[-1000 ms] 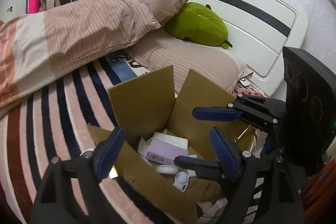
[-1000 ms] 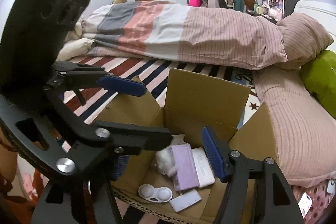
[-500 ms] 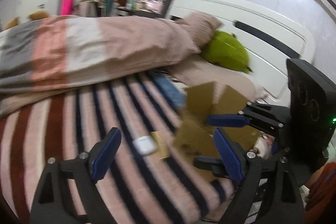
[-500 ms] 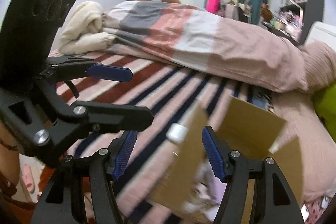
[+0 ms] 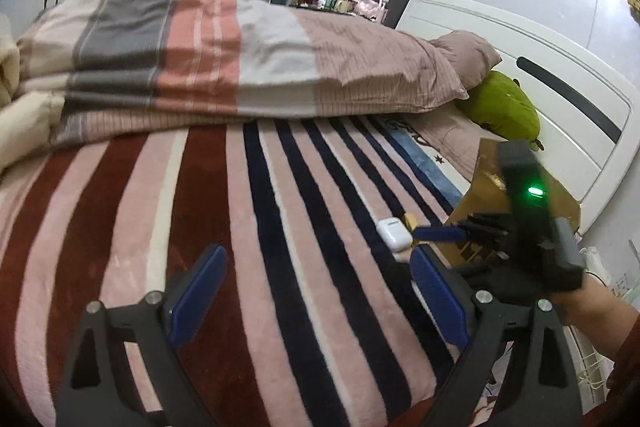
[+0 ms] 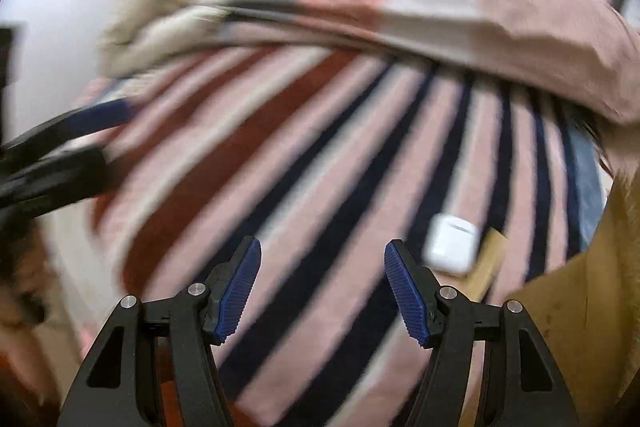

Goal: Organize rigid objects
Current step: 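Lower the right gripper and grasp the white earbud case, then carry the earbud case into the box and release it from the right gripper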

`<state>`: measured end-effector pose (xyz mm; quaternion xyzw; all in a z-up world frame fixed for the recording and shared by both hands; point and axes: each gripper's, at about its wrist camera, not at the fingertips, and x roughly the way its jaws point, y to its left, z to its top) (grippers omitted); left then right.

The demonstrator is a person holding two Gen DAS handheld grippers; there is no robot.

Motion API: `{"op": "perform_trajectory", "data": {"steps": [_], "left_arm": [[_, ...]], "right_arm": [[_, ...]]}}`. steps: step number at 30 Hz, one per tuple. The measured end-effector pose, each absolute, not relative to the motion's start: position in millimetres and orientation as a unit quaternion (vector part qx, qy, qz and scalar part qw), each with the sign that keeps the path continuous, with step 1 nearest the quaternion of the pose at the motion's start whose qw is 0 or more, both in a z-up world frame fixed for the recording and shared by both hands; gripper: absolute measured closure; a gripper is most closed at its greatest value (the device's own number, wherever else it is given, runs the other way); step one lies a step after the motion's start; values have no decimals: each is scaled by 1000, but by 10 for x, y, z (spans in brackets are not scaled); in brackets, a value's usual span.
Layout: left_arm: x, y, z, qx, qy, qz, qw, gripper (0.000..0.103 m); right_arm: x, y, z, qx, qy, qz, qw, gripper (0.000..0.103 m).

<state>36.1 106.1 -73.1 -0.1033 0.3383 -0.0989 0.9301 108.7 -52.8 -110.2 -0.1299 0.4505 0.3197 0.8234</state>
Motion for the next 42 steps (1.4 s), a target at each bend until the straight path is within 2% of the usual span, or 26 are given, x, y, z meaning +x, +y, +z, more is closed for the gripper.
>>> {"op": "perform_trajectory", "data": {"steps": [8, 13, 14, 17, 21, 27, 31, 35, 40, 41, 42], "left_arm": [[483, 1077, -921, -113, 357, -102, 922, 12], [498, 1084, -918, -115, 357, -102, 921, 12], [490, 1081, -910, -115, 357, -102, 922, 12], [456, 1067, -878, -113, 353, -103, 923, 12], [420, 1056, -839, -112, 352, -100, 924, 12], [379, 1080, -811, -111, 354, -92, 924, 12], [382, 1075, -788, -112, 356, -94, 923, 12], [384, 1031, -746, -118, 357, -112, 920, 12], [415, 859, -594, -135, 351, -157, 913, 12], [424, 806, -542, -139, 347, -169, 912, 14], [434, 757, -492, -143, 344, -180, 911, 20]], "right_arm": [[1616, -685, -1625, -140, 479, 216, 839, 42], [1743, -708, -1696, -148, 478, 195, 843, 45], [1736, -699, -1706, -151, 479, 194, 843, 47], [1689, -693, -1689, -153, 471, 199, 845, 66], [1499, -611, -1656, -140, 472, 290, 821, 66], [1490, -592, -1709, -127, 480, 259, 829, 61], [1464, -537, -1786, -155, 474, 257, 828, 64], [1355, -581, -1659, -147, 457, 271, 834, 64], [1005, -572, -1092, -141, 391, 336, 845, 64], [928, -584, -977, -139, 380, 347, 846, 64], [861, -602, -876, -136, 369, 357, 847, 64]]}}
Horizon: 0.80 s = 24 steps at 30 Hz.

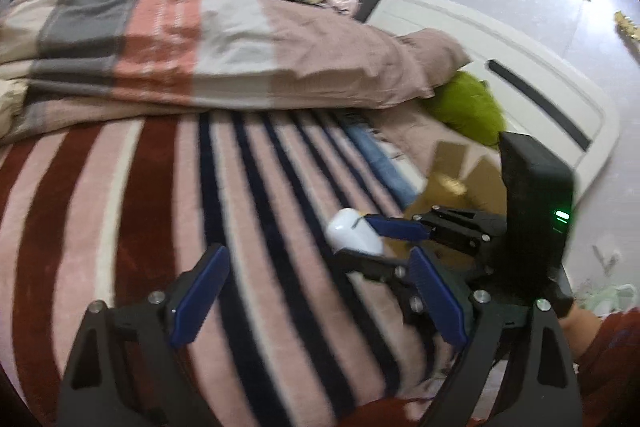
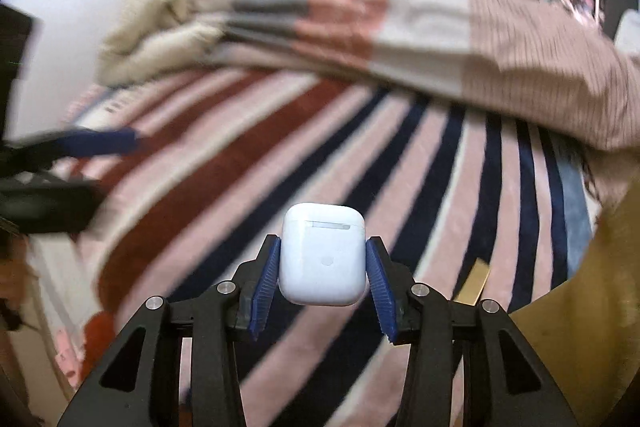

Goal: Organize rigid objects
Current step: 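Carry the earbud case into the box and release it from the right gripper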

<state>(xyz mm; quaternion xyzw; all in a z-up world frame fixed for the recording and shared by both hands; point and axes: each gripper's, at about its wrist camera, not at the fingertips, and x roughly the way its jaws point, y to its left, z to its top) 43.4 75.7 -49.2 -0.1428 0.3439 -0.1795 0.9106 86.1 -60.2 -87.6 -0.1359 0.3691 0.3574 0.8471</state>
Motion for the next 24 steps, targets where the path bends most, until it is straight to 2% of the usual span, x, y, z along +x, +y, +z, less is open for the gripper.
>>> {"op": "perform_trajectory", "data": {"steps": [1, 3, 11, 17, 24], "left_arm": [[453, 701, -440, -147, 342, -190, 908, 25], [498, 588, -353, -156, 341, -207, 904, 41], [722, -78, -60, -147, 342, -273, 887, 72], [941, -660, 19, -120, 356, -299, 877, 75], [1230, -1315, -115, -81, 392, -318, 860, 75]], "right_arm": [[796, -621, -778, -133, 359, 367, 848, 64], [653, -695, -565, -130, 333, 385, 851, 64], [427, -1157, -133, -116, 272, 393, 871, 64], [513, -1687, -68, -92, 261, 368, 888, 64], [706, -2266, -164, -72, 289, 325, 898, 64]]}}
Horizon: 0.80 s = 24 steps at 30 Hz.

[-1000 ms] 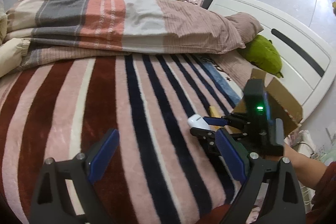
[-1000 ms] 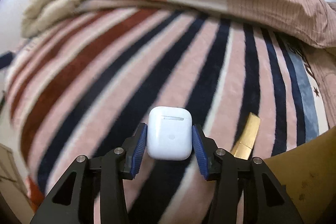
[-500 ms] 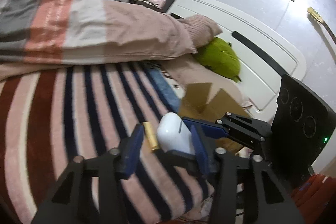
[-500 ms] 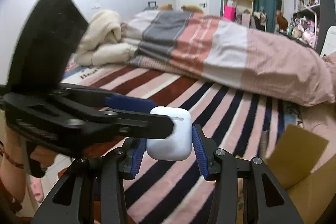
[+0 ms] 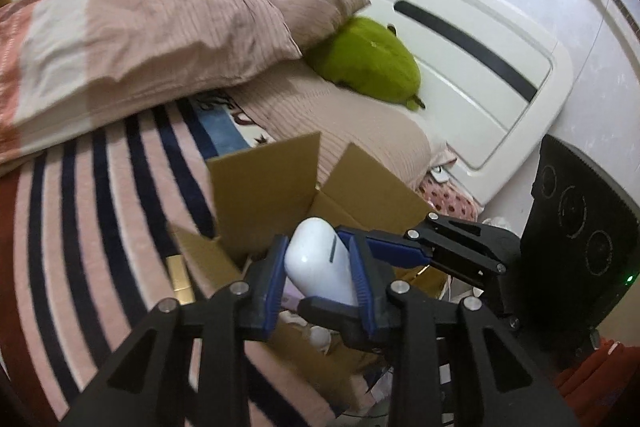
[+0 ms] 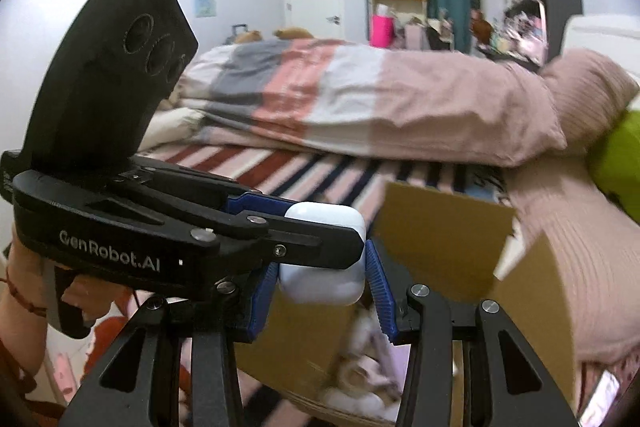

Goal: Organize rigid objects
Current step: 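Carry the earbud case into the box and release it from the right gripper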

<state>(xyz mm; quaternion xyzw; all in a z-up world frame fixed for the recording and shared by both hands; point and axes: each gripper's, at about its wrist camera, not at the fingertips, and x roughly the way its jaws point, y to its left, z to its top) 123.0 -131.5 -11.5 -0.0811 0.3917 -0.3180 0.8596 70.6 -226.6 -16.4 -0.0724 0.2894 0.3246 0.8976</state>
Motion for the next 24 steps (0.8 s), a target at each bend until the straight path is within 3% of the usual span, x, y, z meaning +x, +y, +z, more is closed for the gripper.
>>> {"op": "perform_trajectory", "data": {"steps": [7, 11, 15, 24], "left_arm": [[1373, -1544, -216, -65, 411, -321, 851, 73], [1370, -1530, -199, -57, 402, -309, 860, 41], [1303, -1406, -116, -56, 391, -300, 868, 27], [885, -646, 154, -72, 338, -239, 908, 24]], "right_arm": [[853, -2541, -290, -65, 319, 302, 896, 64], [903, -2565, -331, -71, 336, 289, 894, 64], [890, -2576, -305, -74, 339, 278, 896, 57], [679, -2247, -94, -92, 319, 284, 900, 57]]}}
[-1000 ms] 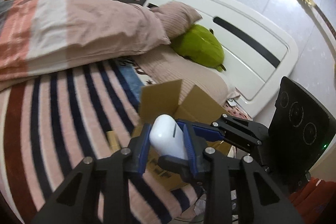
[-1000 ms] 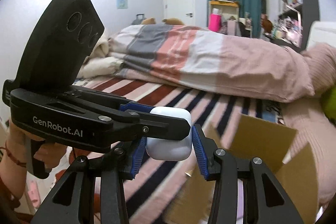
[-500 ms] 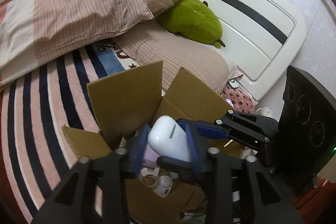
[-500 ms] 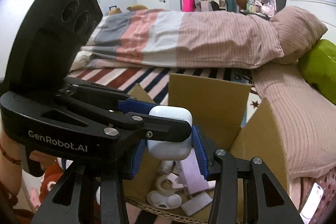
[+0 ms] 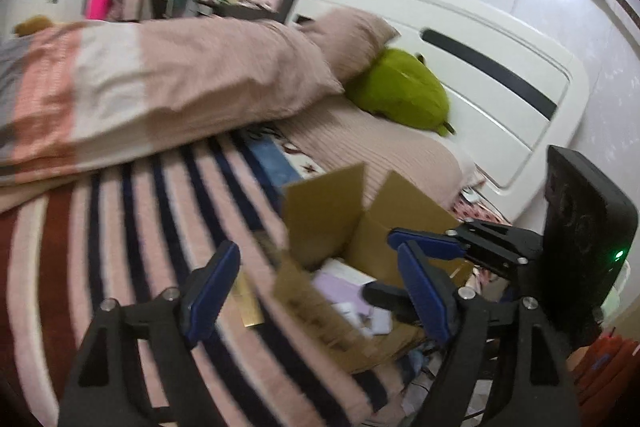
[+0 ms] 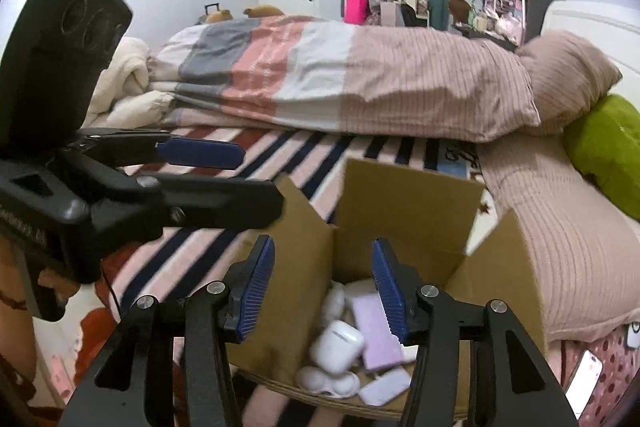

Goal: Organize rigid objects
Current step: 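Reach the right gripper down and grasp the gold packet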

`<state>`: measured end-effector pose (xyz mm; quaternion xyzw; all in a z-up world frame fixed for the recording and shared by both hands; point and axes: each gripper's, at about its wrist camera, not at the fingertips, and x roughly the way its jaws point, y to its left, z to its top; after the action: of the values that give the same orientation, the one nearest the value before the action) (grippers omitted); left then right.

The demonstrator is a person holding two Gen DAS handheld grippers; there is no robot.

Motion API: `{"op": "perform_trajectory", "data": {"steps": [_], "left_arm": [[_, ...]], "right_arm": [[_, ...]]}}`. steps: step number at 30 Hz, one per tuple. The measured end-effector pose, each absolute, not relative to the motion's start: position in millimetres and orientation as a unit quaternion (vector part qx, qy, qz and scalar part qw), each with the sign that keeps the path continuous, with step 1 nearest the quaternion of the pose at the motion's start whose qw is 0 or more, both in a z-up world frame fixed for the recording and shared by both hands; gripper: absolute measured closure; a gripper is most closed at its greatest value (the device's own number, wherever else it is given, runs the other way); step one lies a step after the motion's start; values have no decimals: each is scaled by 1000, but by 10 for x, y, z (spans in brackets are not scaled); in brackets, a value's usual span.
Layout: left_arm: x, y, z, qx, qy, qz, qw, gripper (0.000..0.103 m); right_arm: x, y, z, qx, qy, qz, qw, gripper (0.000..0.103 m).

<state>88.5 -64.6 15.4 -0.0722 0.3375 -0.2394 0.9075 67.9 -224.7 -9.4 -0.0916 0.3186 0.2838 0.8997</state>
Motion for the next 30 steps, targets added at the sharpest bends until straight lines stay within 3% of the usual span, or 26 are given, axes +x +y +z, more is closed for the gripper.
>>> {"op": "perform_trajectory", "data": {"steps": [7, 13, 25, 30], "left_arm": [[540, 191, 58, -86, 317, -156, 932, 24], [369, 683, -245, -101, 318, -109, 936, 24], [356, 1050, -854, -128, 343, -100, 925, 24], [353, 1075, -1001, -139, 350, -100, 921, 24]], "right_arm": [[417, -1569, 76, -95, 285, 323, 897, 57], [279, -980, -136, -99, 304, 353, 879, 57], [647, -809, -1241, -64, 403, 216, 887, 57], [844, -904, -1578, -86, 407, 128, 901, 57]]}}
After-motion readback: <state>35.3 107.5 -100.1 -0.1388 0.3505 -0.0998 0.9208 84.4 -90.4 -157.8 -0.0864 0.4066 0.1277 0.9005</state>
